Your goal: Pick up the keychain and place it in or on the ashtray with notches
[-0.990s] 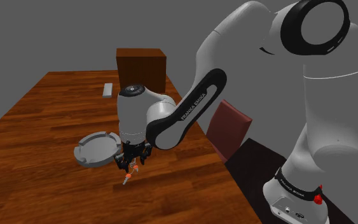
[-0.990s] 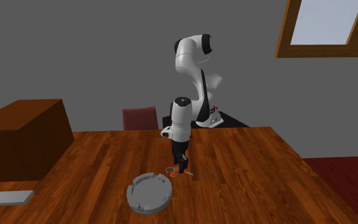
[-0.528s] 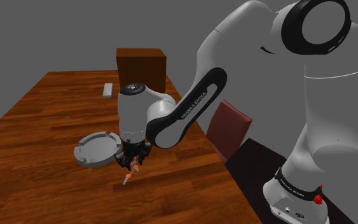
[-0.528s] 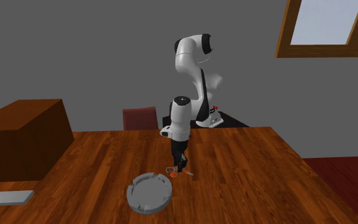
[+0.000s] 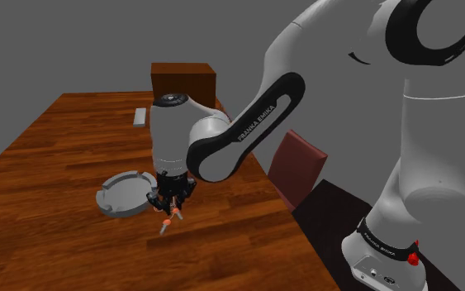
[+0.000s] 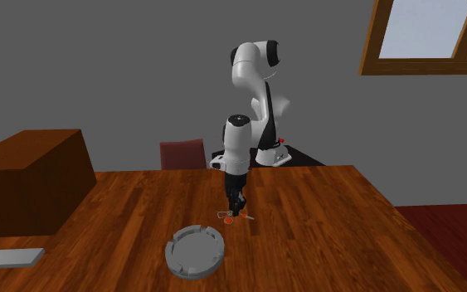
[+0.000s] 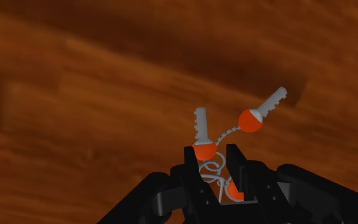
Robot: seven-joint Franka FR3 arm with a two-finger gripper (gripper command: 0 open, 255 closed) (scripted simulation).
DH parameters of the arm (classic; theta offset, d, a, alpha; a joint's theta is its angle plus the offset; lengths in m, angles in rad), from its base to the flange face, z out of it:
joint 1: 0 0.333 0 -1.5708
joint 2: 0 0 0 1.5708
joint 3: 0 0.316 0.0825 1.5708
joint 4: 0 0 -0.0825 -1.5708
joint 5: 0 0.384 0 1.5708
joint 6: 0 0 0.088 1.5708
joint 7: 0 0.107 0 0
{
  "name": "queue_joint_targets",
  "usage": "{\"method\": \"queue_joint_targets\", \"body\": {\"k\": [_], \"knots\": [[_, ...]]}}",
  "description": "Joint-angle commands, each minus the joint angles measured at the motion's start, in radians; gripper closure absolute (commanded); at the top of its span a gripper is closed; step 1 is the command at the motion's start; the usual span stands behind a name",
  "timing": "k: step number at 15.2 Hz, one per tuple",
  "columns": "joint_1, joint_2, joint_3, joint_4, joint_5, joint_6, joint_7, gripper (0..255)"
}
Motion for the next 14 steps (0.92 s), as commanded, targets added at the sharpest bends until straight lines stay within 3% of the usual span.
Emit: {"method": "queue_joint_targets", "body": {"k": [1, 11, 14], "knots": [[-0.007, -0.017, 0.01, 0.007, 0.017, -0.022, -0.012, 255], [-0.038, -0.106, 0.05, 0.034, 0.096, -0.123, -0.067, 255], [-0.016, -0.001, 0.022, 0.184, 0.049, -0.182, -0.07, 255]]}}
